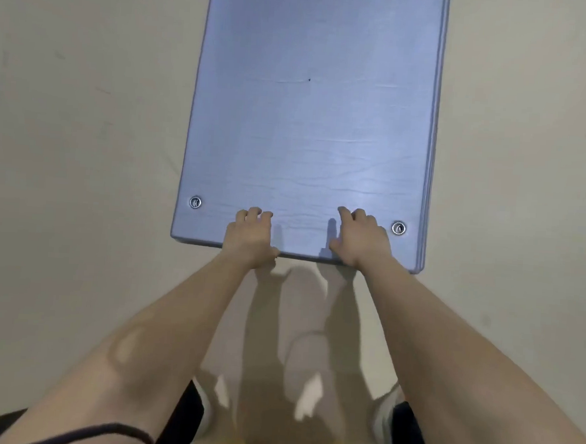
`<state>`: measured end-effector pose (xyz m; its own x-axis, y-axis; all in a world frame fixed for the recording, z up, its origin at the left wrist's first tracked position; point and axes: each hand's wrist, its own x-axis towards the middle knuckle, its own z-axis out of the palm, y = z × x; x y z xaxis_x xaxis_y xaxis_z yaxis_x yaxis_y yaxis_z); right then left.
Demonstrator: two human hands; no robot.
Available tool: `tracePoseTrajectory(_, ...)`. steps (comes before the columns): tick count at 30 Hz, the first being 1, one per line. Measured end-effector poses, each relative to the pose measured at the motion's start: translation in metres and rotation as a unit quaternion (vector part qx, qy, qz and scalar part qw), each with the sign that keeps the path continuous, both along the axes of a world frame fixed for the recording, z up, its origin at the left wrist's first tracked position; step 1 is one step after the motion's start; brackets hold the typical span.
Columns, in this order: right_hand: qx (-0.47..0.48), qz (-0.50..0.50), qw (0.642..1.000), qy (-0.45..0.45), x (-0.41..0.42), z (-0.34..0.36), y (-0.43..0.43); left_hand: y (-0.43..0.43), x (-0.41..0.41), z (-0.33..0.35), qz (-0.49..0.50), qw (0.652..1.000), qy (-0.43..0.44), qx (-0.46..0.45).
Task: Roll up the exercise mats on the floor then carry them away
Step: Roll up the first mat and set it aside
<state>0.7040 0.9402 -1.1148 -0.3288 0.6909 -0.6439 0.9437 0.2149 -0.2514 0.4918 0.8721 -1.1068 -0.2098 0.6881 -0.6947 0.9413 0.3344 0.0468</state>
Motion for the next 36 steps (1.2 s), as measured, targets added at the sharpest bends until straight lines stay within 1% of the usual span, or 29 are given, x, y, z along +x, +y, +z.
tracePoseTrajectory(3,0.026,0.067,0.997,0.003,-0.015,-0.069,-0.031,-0.024,-0.021,-0.069,-0.096,0.995,0.021,-0.015)
tracePoseTrajectory(5,0.072,0.100,0.992,-0.013,-0.022,-0.101,-0.050,-0.033,-0.033,-0.098,-0.136,0.990,0.021,0.014)
tracePoseTrajectory(7,0.151,0.106,0.983,-0.019,-0.022,-0.122,-0.062,-0.041,-0.044,-0.114,-0.150,0.985,0.019,0.088)
tracePoseTrajectory(8,0.178,0.104,0.978,-0.007,-0.020,-0.128,-0.067,-0.046,-0.047,-0.119,-0.139,0.983,0.012,0.119)
tracePoseTrajectory(10,0.201,0.104,0.974,0.014,-0.013,-0.137,-0.069,-0.050,-0.051,-0.126,-0.124,0.982,-0.004,0.139)
tracePoseTrajectory(14,0.169,0.145,0.975,-0.004,-0.010,-0.126,-0.063,-0.045,-0.062,-0.128,-0.125,0.982,-0.019,0.140)
tracePoseTrajectory(17,0.145,0.135,0.980,-0.016,-0.012,-0.115,-0.048,-0.035,-0.065,-0.122,-0.147,0.980,-0.033,0.133)
tracePoseTrajectory(20,0.129,0.103,0.986,-0.026,-0.010,-0.099,-0.040,-0.040,-0.054,-0.101,-0.202,0.968,-0.008,0.148)
tracePoseTrajectory(22,0.105,0.090,0.990,-0.004,-0.009,-0.089,-0.045,-0.044,-0.046,-0.078,-0.217,0.963,0.023,0.155)
tracePoseTrajectory(24,0.091,0.086,0.992,0.004,-0.011,-0.079,-0.051,-0.041,-0.038,-0.053,-0.217,0.960,0.062,0.166)
tracePoseTrajectory(26,0.111,0.064,0.992,0.019,-0.017,-0.072,-0.051,-0.035,-0.035,-0.038,-0.204,0.958,0.088,0.182)
tracePoseTrajectory(28,0.127,0.053,0.990,0.036,-0.021,-0.068,-0.047,-0.035,-0.032,-0.037,-0.185,0.954,0.110,0.209)
tracePoseTrajectory(31,0.148,0.043,0.987,0.045,-0.020,-0.061,-0.045,-0.043,-0.034,-0.048,-0.132,0.964,0.077,0.218)
tracePoseTrajectory(33,0.175,0.036,0.983,0.030,-0.018,-0.058,-0.039,-0.040,-0.034,-0.058,-0.097,0.967,0.046,0.230)
tracePoseTrajectory(36,0.194,0.003,0.981,0.028,-0.015,-0.069,-0.021,-0.017,-0.038,-0.074,-0.062,0.961,0.023,0.268)
